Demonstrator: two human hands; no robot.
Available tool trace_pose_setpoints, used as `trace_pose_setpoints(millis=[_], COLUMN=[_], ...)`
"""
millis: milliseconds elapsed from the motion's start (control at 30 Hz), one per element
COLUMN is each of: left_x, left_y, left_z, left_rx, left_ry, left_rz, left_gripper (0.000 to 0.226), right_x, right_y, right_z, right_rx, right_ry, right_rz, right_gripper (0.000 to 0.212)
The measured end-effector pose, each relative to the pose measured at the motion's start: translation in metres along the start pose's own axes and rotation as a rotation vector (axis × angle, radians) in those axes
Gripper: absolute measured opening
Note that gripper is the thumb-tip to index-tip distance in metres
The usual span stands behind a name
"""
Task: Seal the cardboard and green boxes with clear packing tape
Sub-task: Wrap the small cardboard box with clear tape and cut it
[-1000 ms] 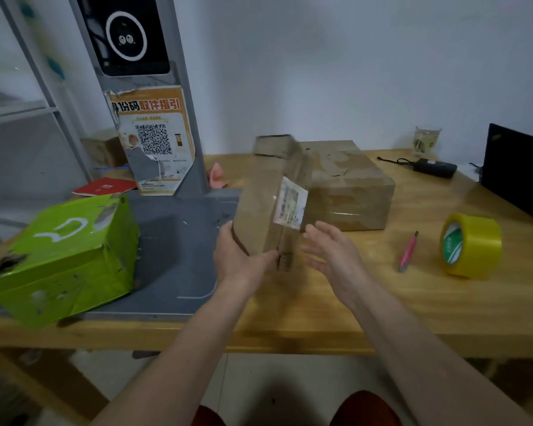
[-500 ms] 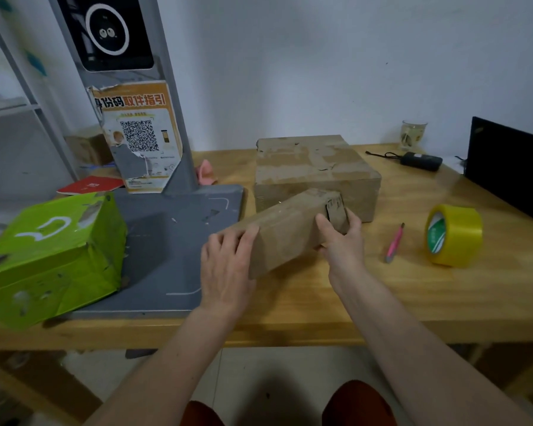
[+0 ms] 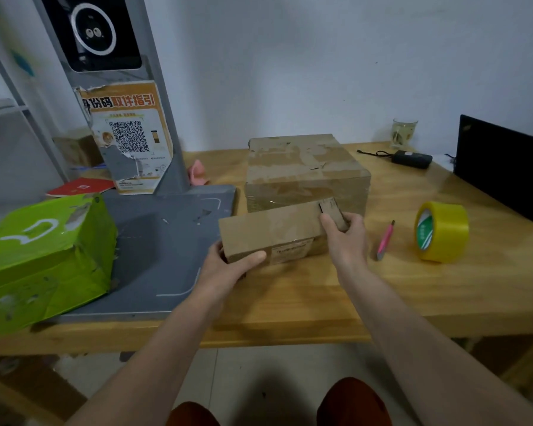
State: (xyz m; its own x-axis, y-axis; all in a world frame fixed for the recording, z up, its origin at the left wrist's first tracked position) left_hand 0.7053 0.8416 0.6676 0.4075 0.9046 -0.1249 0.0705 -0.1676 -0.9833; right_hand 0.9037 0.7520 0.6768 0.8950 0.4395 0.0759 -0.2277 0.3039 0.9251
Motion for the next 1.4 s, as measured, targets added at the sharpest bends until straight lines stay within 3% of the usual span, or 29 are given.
trace_pose_setpoints(millis=[133, 233, 367, 433, 567, 667, 767, 900, 1033, 1167, 1233, 1333, 1400], left_x=[0.000, 0.004, 0.001, 0.000, -0.001, -0.006, -0.009, -0.007, -0.005, 0.003, 0.003, -0.002, -0.001], left_y=[-0.003, -0.003, -0.006, -0.006, -0.004, -0.010, -0.013, -0.031, -0.042, -0.038, -0.034, -0.018, -0.007], left_z=[-0.011, -0.015, -0.020, -0.024, -0.025, -0.025, -0.022, -0.016, -0.023, -0.037, -0.040, -0.054, -0.067], left_rx=[-0.161, -0.179, -0.241, -0.227, -0.072, 0.116, 0.216, 0.370, 0.520, 0.379, 0.242, -0.012, -0.084], left_ry=[0.015, -0.078, -0.150, -0.180, -0.275, -0.195, -0.132, -0.026, 0.173, 0.254, 0.215, 0.138, 0.123], left_rz=[0.033, 0.066, 0.130, 0.146, -0.067, -0.273, -0.224, -0.037, 0.027, 0.020, 0.086, 0.192, 0.186], left_gripper=[0.085, 0.065, 0.079, 0.072, 0.065, 0.057, 0.026, 0.036, 0.055, 0.093, 0.089, 0.064, 0.062], right_x=[0.001, 0.003, 0.007, 0.009, 0.016, 0.021, 0.026, 0.029, 0.020, 0.013, 0.010, 0.008, 0.007], right_y=[0.005, 0.012, 0.020, 0.019, 0.018, 0.020, 0.025, 0.030, 0.032, 0.030, 0.028, 0.028, 0.031], right_z=[0.000, 0.004, 0.008, 0.009, 0.008, 0.008, 0.008, -0.001, -0.021, -0.034, -0.035, -0.035, -0.034], right_rx=[-0.058, -0.117, -0.233, -0.275, -0.290, -0.331, -0.326, -0.276, -0.170, -0.043, -0.025, -0.049, -0.138], right_ry=[-0.011, -0.051, 0.004, 0.044, 0.086, 0.109, 0.137, 0.217, 0.408, 0.505, 0.545, 0.586, 0.599], right_rz=[0.031, 0.076, 0.083, 0.063, 0.064, 0.088, 0.126, 0.170, 0.137, 0.067, 0.067, 0.077, 0.118], right_gripper=[0.038, 0.044, 0.044, 0.044, 0.045, 0.050, 0.049, 0.049, 0.073, 0.089, 0.084, 0.069, 0.060])
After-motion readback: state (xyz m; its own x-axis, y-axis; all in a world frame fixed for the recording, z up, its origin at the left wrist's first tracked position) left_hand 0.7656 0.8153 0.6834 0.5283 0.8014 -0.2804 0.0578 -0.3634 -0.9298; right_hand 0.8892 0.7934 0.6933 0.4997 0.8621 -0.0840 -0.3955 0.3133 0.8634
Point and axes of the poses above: each hand's wrist, its own x-axis towards the middle knuckle, its own z-axis out of the back of the hand, y = z × x, the point moved 2 cm from there along x, towards the middle knuckle, and after that the axes turned 15 degrees about -x, right-handed, at the moved point
